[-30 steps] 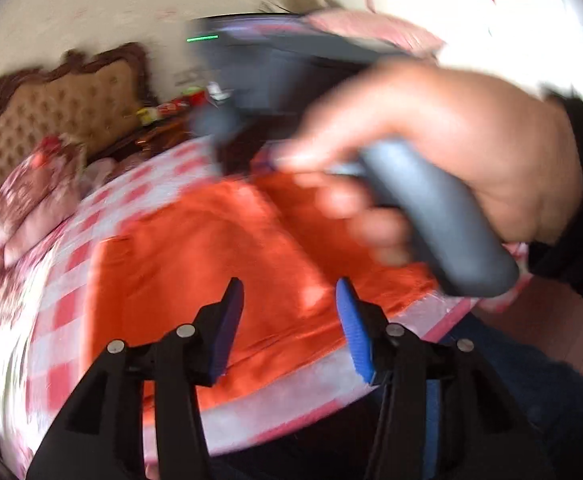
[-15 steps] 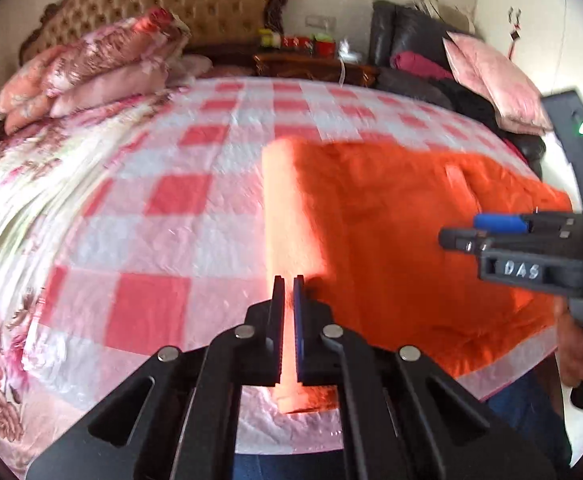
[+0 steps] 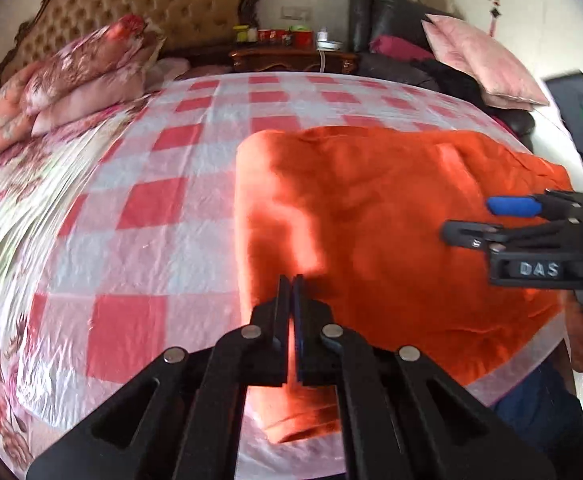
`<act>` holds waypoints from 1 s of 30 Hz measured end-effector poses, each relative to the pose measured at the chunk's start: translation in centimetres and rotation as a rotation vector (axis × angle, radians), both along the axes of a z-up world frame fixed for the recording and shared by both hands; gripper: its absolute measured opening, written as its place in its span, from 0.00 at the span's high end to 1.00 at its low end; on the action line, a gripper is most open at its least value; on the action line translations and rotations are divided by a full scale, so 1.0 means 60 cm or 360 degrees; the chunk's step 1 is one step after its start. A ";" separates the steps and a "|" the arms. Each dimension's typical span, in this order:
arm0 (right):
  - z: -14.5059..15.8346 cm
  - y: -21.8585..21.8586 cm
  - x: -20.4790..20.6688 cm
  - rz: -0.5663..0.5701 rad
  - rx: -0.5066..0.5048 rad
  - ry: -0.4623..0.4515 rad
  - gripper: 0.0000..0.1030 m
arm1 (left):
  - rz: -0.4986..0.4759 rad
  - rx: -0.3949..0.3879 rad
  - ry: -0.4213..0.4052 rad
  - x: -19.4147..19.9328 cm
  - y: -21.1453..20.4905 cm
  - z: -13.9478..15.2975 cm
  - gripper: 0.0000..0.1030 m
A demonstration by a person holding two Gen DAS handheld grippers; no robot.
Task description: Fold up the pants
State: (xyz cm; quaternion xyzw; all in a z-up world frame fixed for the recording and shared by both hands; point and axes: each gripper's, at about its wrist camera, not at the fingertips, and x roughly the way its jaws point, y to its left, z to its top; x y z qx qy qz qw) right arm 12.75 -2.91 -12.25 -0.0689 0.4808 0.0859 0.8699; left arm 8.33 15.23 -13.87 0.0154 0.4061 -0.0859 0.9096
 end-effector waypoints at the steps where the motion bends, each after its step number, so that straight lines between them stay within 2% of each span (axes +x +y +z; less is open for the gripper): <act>1: 0.000 0.001 -0.002 0.0005 -0.0007 -0.0011 0.24 | 0.0040 0.0033 0.0003 0.000 0.005 0.001 0.97; 3: -0.001 0.000 -0.004 0.0021 -0.0018 -0.0037 0.23 | 0.0111 0.0078 0.0007 0.006 0.017 0.006 0.97; 5: -0.001 -0.002 -0.004 0.0023 -0.0008 -0.0033 0.22 | 0.0137 0.0040 -0.0032 0.014 0.023 0.027 0.97; 6: -0.001 -0.002 -0.003 0.0028 -0.0006 -0.0033 0.22 | 0.0102 0.0027 -0.0055 0.016 0.017 0.038 0.95; 7: -0.001 -0.002 -0.003 0.0033 -0.0009 -0.0038 0.21 | 0.0014 0.0003 -0.0050 0.020 -0.001 0.047 0.83; 8: -0.001 -0.001 -0.005 0.0033 -0.0009 -0.0039 0.21 | -0.0079 -0.0036 -0.0005 0.024 -0.017 0.049 0.66; 9: -0.001 -0.001 -0.005 0.0032 -0.0003 -0.0036 0.21 | -0.0139 -0.0056 0.0027 0.032 -0.031 0.047 0.64; 11: -0.001 -0.003 -0.003 0.0025 0.0015 -0.0023 0.20 | -0.0109 0.0042 0.0049 0.051 -0.049 0.038 0.62; 12: -0.002 -0.004 -0.003 0.0026 0.0021 -0.0020 0.20 | -0.0053 0.0096 0.0090 0.064 -0.047 0.029 0.60; 14: -0.002 -0.004 -0.004 0.0031 0.0027 -0.0021 0.20 | 0.0075 0.0176 0.0181 0.083 -0.034 0.011 0.40; 15: -0.002 -0.005 -0.003 0.0032 0.0029 -0.0020 0.20 | 0.0141 0.0163 0.0182 0.085 -0.024 0.015 0.36; 16: -0.002 -0.005 -0.004 0.0035 0.0031 -0.0020 0.20 | 0.0229 0.0207 0.0177 0.087 -0.017 0.019 0.33; 18: -0.003 -0.007 -0.004 0.0047 0.0040 -0.0020 0.19 | 0.0431 0.0307 0.0117 0.087 -0.009 0.035 0.24; 19: -0.003 -0.007 -0.004 0.0054 0.0044 -0.0021 0.18 | 0.0499 0.0322 0.0077 0.086 -0.005 0.046 0.11; 20: -0.004 -0.007 -0.003 0.0056 0.0045 -0.0021 0.17 | 0.0510 0.0287 -0.0010 0.081 -0.001 0.059 0.07; 21: -0.004 -0.007 -0.003 0.0059 0.0047 -0.0018 0.17 | 0.0478 0.0212 -0.0131 0.073 0.002 0.073 0.07; 23: -0.004 -0.008 -0.002 0.0064 0.0047 -0.0012 0.17 | 0.0331 0.0117 -0.0142 0.075 0.006 0.081 0.07; 24: -0.003 -0.008 -0.001 0.0064 0.0050 -0.0008 0.16 | 0.0312 0.0080 -0.0138 0.076 0.011 0.083 0.07; 26: -0.004 -0.009 0.000 0.0065 0.0047 -0.0006 0.15 | 0.0352 0.0188 -0.0129 0.077 0.005 0.077 0.12; 28: -0.004 -0.010 0.000 0.0077 0.0051 -0.0005 0.15 | 0.0295 0.0301 -0.0035 0.092 -0.007 0.055 0.21; 30: -0.004 -0.011 0.001 0.0081 0.0052 -0.0007 0.14 | 0.0227 0.0293 0.0071 0.118 -0.011 0.030 0.32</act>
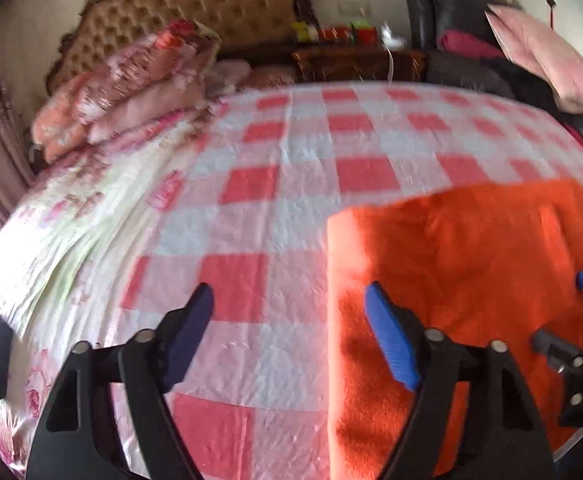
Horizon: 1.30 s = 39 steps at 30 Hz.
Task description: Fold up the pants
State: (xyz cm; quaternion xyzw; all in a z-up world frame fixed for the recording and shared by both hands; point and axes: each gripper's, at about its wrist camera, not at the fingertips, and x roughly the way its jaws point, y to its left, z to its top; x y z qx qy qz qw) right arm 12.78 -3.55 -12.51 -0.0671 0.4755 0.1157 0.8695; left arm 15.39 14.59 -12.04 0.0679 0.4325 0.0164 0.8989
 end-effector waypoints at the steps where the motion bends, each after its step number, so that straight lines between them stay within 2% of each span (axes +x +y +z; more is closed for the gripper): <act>1: 0.000 0.000 0.001 -0.0001 0.0000 -0.0001 0.14 | 0.0003 0.0011 0.0047 0.009 0.006 -0.011 0.41; 4: -0.001 0.000 0.000 0.0001 -0.0001 0.0009 0.14 | 0.0154 0.0013 -0.0003 0.021 0.042 -0.007 0.43; 5: -0.001 -0.001 0.000 0.0001 -0.0001 0.0010 0.14 | 0.0149 -0.0027 -0.0025 0.024 0.046 -0.001 0.44; 6: -0.001 -0.001 0.000 -0.0001 -0.0001 0.0010 0.14 | 0.0094 -0.0087 -0.0052 0.024 0.044 0.009 0.44; 8: 0.000 -0.002 0.001 -0.0007 -0.0003 0.0016 0.14 | -0.0036 -0.0113 -0.0087 0.031 0.025 0.021 0.41; 9: 0.000 -0.002 0.001 -0.0010 -0.0005 0.0022 0.14 | -0.0093 -0.0106 -0.0054 0.041 0.014 0.015 0.41; 10: 0.000 -0.002 0.002 -0.0012 -0.0007 0.0024 0.14 | -0.0087 -0.0081 -0.0014 0.053 0.012 0.005 0.39; 12: 0.001 -0.001 0.003 -0.0017 -0.0011 0.0030 0.14 | 0.0055 -0.0039 0.0063 0.078 0.033 -0.021 0.39; 13: 0.001 -0.001 0.004 -0.0021 -0.0013 0.0035 0.14 | 0.0121 -0.0096 0.0054 0.082 0.051 -0.021 0.39; 15: 0.002 0.000 0.005 -0.0035 -0.0022 0.0047 0.14 | 0.0180 -0.0179 -0.0009 0.062 0.073 -0.003 0.40; 17: 0.009 0.002 0.004 -0.0056 -0.0069 0.0043 0.15 | 0.0110 -0.0233 -0.0051 0.026 0.070 0.016 0.40; 18: 0.018 0.006 0.001 -0.0064 -0.0119 -0.0004 0.15 | 0.0042 -0.0246 -0.0058 -0.001 0.059 0.022 0.40; 20: 0.043 0.014 -0.002 -0.0055 -0.0130 -0.0101 0.16 | -0.0045 -0.0197 -0.0063 -0.051 0.036 0.020 0.35; 22: 0.061 0.019 0.000 -0.0047 -0.0063 -0.0126 0.16 | -0.0110 -0.0126 -0.0056 -0.096 0.013 0.003 0.32; 24: 0.063 0.029 0.006 -0.0047 -0.0083 -0.0126 0.16 | -0.0106 -0.0013 -0.0024 -0.122 0.001 -0.027 0.31; 26: 0.052 0.039 0.009 -0.0037 -0.0142 -0.0107 0.16 | -0.0039 0.0012 -0.0076 -0.139 0.011 -0.036 0.22; 29: 0.038 0.039 0.008 -0.0053 -0.0194 -0.0067 0.17 | 0.0047 0.0028 -0.0120 -0.150 0.032 -0.025 0.23; 32: 0.042 0.027 0.000 -0.0086 -0.0202 -0.0066 0.17 | -0.0004 -0.0033 -0.0160 -0.164 0.033 -0.011 0.23; 34: 0.042 0.022 -0.008 -0.0097 -0.0229 -0.0056 0.17 | -0.0033 -0.0024 -0.0125 -0.165 0.025 -0.022 0.23; 35: 0.039 0.019 -0.011 -0.0105 -0.0235 -0.0045 0.17 | -0.0016 0.0028 -0.0087 -0.163 0.023 -0.035 0.20; 36: 0.036 0.015 -0.015 -0.0115 -0.0233 -0.0032 0.17 | 0.0011 0.0035 -0.0111 -0.166 0.027 -0.039 0.19; 39: 0.024 0.008 -0.025 -0.0123 -0.0274 -0.0004 0.17 | 0.0074 -0.0015 -0.0095 -0.166 0.042 -0.032 0.17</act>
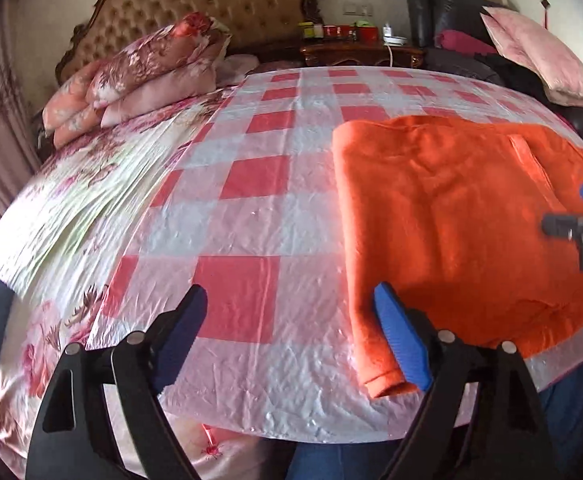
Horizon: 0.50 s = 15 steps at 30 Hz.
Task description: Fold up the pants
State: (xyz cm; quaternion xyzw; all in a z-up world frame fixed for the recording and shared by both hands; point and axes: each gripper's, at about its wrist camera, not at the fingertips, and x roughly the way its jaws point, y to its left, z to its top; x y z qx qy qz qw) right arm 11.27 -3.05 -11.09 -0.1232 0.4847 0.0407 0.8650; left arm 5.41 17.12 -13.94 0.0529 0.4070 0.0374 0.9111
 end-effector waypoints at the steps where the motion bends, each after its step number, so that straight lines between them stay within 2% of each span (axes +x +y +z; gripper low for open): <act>1: -0.005 -0.003 -0.003 -0.0002 -0.0008 0.0010 0.17 | -0.0006 0.0007 -0.0026 0.003 0.001 0.009 0.17; 4: -0.011 -0.011 -0.011 0.0001 0.0020 0.0007 0.17 | -0.0058 0.0009 -0.0091 0.033 -0.006 0.030 0.17; 6: -0.012 -0.011 -0.014 0.0014 0.0012 0.0000 0.17 | -0.0176 -0.0049 -0.0040 0.067 -0.014 0.026 0.17; 8: -0.012 -0.012 -0.014 0.0012 0.0017 0.0002 0.17 | -0.0192 0.0118 0.0028 0.102 -0.020 0.003 0.16; 9: -0.012 -0.013 -0.013 0.0008 0.0023 0.0009 0.17 | -0.0205 0.0126 0.0014 0.109 -0.017 0.002 0.15; 12: -0.012 -0.016 -0.014 0.0010 0.0033 0.0011 0.17 | -0.0114 0.0202 0.0012 0.140 0.002 0.015 0.16; 13: -0.013 -0.017 -0.014 0.0010 0.0041 0.0008 0.17 | -0.0127 0.0177 -0.0016 0.147 0.004 0.025 0.17; 15: -0.014 -0.019 -0.015 0.0004 0.0059 0.0009 0.16 | -0.0210 0.0043 -0.0026 0.169 0.000 0.041 0.17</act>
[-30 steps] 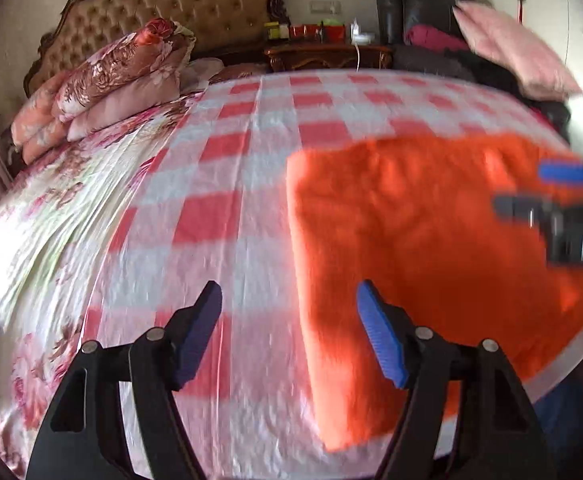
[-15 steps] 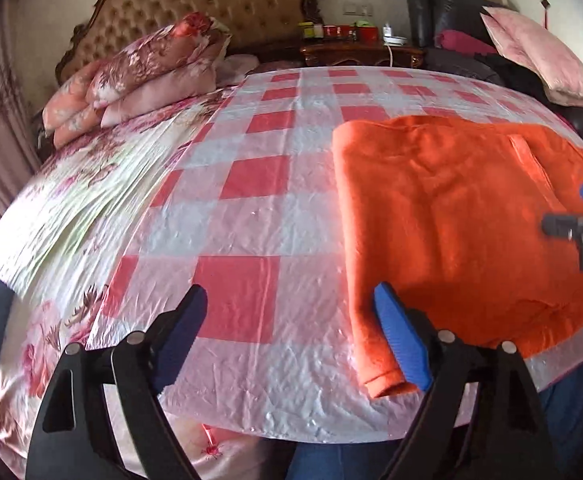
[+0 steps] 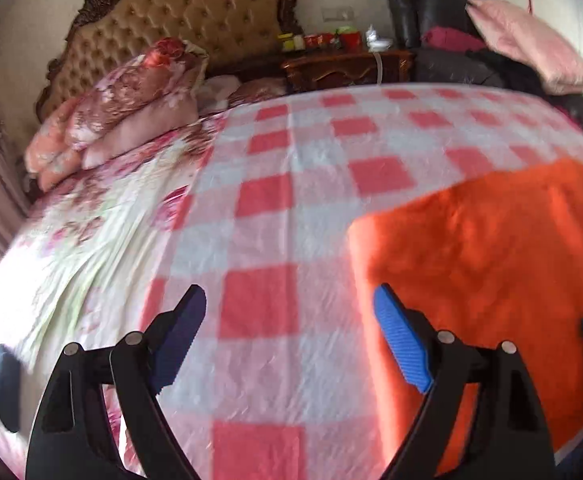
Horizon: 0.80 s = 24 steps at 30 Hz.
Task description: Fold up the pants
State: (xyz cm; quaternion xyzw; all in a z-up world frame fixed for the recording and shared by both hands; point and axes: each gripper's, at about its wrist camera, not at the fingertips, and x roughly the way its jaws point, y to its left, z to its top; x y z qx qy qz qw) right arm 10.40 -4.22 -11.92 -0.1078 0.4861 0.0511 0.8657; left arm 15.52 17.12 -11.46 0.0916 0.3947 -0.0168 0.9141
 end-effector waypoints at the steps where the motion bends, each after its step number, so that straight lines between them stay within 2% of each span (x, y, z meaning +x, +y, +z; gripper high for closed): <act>1: 0.000 0.000 0.001 0.0002 0.0001 0.0001 0.16 | -0.0048 -0.0053 0.0020 0.012 -0.005 0.001 0.17; 2: 0.000 0.000 0.001 0.0006 -0.0001 0.0001 0.16 | -0.0067 -0.0053 0.0038 0.029 -0.014 -0.003 0.17; 4: 0.000 0.000 0.001 0.0006 -0.0001 0.0006 0.16 | -0.0033 0.0042 0.0104 0.071 -0.023 -0.025 0.16; 5: 0.000 0.000 0.001 0.0003 0.0000 0.0010 0.16 | -0.0012 0.0057 0.0134 0.089 -0.021 -0.034 0.13; 7: 0.001 0.001 0.001 0.0003 -0.0003 0.0010 0.16 | 0.0050 0.0011 0.0143 0.109 -0.008 -0.036 0.08; 9: 0.001 0.000 0.000 0.0002 0.0001 0.0006 0.16 | 0.0100 0.0020 0.0140 0.107 -0.002 -0.033 0.08; 10: 0.000 0.000 0.000 0.0001 0.0006 0.0009 0.16 | 0.0127 0.0036 0.0120 0.097 0.002 -0.028 0.09; 12: 0.000 -0.001 -0.001 -0.0003 0.0010 0.0011 0.16 | 0.0144 -0.0032 0.0103 0.062 0.014 -0.017 0.09; 15: 0.002 -0.001 0.000 -0.0005 0.0002 0.0016 0.16 | 0.0207 -0.0180 0.0076 -0.023 0.027 -0.003 0.15; 18: 0.015 -0.004 -0.010 -0.0036 -0.0005 0.0014 0.16 | 0.0170 -0.0243 0.0072 -0.119 0.006 -0.008 0.20; 21: 0.025 -0.009 -0.030 -0.0018 -0.0029 -0.0018 0.16 | 0.0104 -0.0135 0.0127 -0.182 -0.033 -0.038 0.38; 22: 0.024 -0.011 -0.035 -0.0014 -0.0042 -0.0011 0.16 | 0.0108 -0.0134 0.0098 -0.197 -0.039 -0.042 0.43; 24: 0.015 -0.017 -0.040 -0.0019 -0.0079 0.0014 0.16 | 0.0139 -0.0251 0.0132 -0.206 -0.035 -0.045 0.50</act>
